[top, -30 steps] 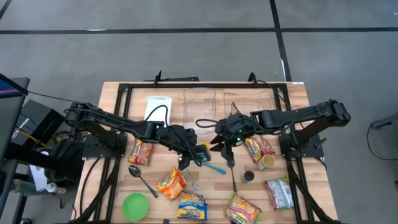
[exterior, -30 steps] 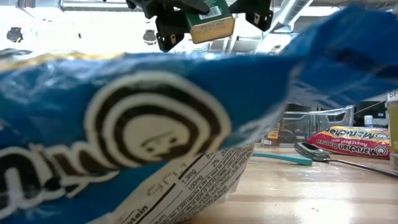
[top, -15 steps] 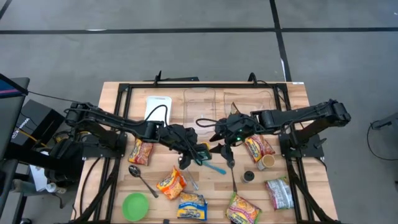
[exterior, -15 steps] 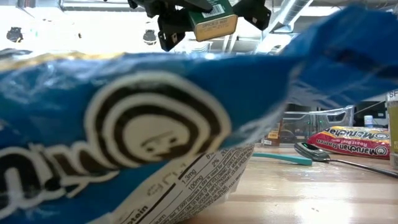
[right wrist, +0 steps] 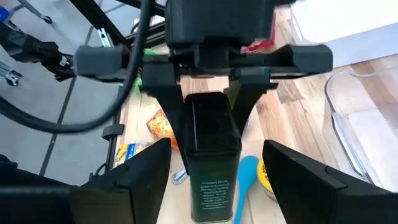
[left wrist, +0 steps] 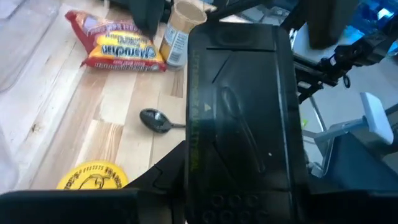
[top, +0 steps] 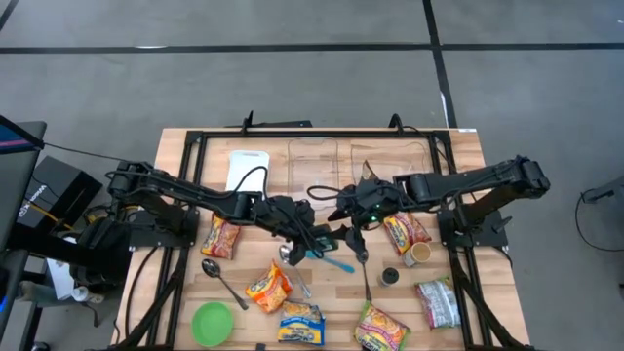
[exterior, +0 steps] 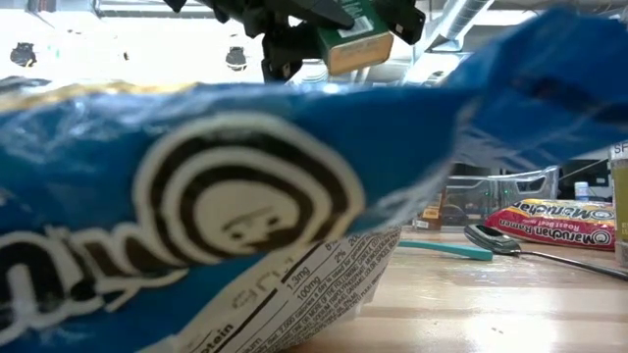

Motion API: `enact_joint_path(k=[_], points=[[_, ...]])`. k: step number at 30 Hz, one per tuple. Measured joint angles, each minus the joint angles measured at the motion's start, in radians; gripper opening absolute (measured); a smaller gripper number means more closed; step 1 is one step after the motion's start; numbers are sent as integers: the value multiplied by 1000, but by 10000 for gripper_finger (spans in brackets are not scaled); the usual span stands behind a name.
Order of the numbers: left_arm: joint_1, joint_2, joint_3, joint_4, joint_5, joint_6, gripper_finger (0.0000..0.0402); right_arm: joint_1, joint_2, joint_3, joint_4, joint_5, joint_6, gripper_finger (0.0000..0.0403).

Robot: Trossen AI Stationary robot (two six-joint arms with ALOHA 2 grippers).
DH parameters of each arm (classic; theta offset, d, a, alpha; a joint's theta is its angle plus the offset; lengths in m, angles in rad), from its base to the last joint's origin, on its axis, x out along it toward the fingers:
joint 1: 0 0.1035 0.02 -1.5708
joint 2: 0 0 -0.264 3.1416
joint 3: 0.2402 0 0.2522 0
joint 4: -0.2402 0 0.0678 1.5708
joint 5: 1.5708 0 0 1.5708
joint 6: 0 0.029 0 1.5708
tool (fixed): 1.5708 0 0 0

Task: Pick & Place Food Item
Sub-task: Put the black spice can into the right transparent bin

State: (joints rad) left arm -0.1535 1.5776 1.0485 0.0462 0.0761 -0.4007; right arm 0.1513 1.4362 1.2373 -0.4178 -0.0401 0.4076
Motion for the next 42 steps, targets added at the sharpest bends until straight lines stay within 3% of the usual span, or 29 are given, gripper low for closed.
enact_joint_path(k=[36,42], points=[[0,0,0,15,-1,-31,125,32,50,0,58,15,-15,248],[0,0,0,20,-1,-30,122,32,50,0,57,15,-7,209]])
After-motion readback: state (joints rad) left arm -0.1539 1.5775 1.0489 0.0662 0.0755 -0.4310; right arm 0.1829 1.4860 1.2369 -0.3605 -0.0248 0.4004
